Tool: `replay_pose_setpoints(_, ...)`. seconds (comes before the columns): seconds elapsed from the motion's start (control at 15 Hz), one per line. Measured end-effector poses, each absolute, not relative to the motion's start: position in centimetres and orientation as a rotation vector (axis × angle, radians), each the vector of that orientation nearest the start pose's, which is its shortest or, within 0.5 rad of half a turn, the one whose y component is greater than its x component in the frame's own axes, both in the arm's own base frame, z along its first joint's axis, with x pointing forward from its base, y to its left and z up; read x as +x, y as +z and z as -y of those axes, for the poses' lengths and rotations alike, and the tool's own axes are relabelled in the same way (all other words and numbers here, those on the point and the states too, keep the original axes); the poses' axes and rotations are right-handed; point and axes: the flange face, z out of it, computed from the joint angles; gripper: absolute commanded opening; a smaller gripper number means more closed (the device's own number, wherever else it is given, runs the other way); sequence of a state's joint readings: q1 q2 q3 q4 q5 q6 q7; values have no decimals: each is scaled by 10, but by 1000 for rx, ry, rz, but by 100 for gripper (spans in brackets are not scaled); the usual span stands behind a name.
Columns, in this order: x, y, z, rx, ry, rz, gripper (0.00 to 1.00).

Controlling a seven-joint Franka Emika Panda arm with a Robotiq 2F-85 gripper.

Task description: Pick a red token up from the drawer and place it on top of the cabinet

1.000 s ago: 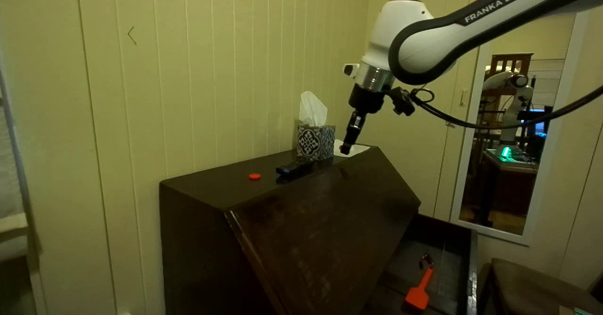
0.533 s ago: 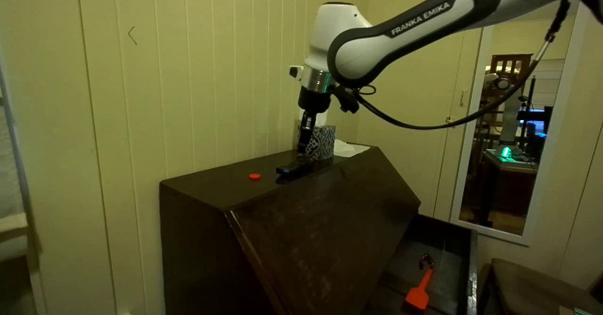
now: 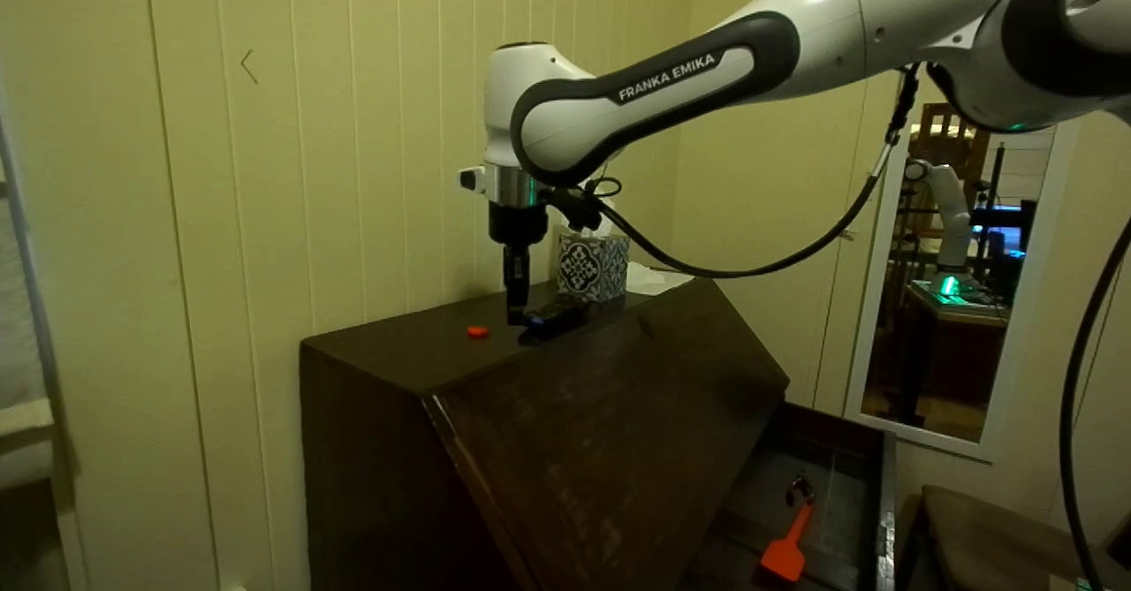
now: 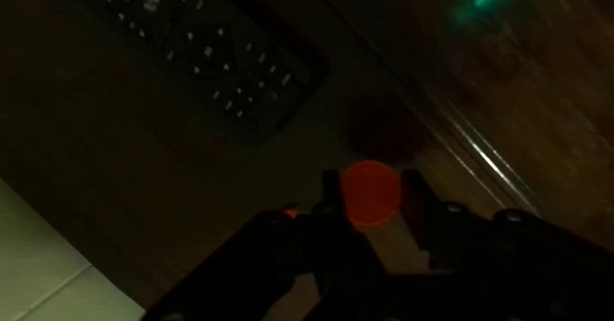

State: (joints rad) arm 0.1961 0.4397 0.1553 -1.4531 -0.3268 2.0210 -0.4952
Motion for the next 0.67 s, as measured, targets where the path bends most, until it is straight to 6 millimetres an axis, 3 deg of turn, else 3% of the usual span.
replay_pose_setpoints(0.33,705,438,-237,-2916,-179,1750,10)
replay_pose_setpoints(0.6,729,433,-238,-2933,-136,1932,10)
replay_pose_setpoints(0.67,734,432,-237,-2936,-115,1962,60)
